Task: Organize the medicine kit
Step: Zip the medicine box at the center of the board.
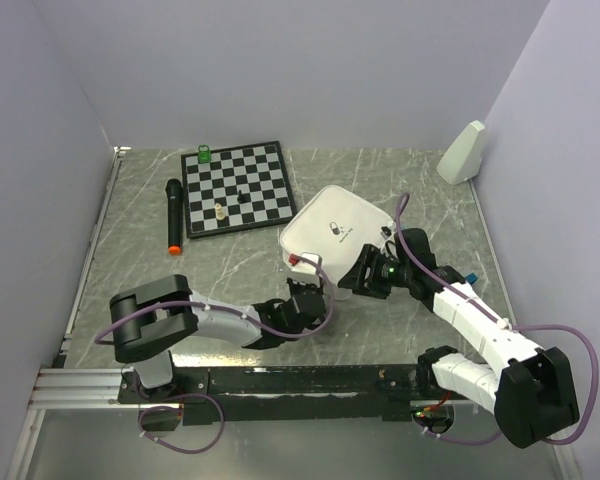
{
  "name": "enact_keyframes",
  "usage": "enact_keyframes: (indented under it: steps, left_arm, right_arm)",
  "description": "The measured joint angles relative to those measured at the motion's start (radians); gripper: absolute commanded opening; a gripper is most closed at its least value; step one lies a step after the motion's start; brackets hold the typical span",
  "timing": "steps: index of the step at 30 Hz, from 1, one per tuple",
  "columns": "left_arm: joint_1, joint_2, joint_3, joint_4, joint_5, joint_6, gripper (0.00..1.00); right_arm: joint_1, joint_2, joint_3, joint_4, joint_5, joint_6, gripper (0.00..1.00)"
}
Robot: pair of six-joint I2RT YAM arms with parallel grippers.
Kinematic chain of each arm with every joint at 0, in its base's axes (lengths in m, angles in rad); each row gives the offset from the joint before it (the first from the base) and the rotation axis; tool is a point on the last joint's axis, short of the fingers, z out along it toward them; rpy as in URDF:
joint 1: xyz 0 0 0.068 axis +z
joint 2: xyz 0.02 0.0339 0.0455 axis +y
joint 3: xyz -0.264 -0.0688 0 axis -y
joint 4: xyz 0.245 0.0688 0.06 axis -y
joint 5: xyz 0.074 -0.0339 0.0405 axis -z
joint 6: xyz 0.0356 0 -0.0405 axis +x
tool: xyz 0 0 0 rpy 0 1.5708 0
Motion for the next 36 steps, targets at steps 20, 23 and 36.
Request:
enact_keyframes:
  steps: [20,23,36]
  left_arm:
    - [-0.024,0.058,0.064,0.039,0.073,0.058,0.01]
    - [-0.024,0.058,0.064,0.038,0.062,0.055,0.01]
    - [-0.003,0.023,0.021,0.036,0.027,-0.002,0.01]
  right_arm:
    - [-0.013,0.053,-0.001,-0.051,0.107,0.085,0.12]
    - [-0.018,0.054,-0.001,-0.046,0.093,0.092,0.03]
    - [-0.061,0.037,-0.030,-0.002,0.063,0.085,0.45]
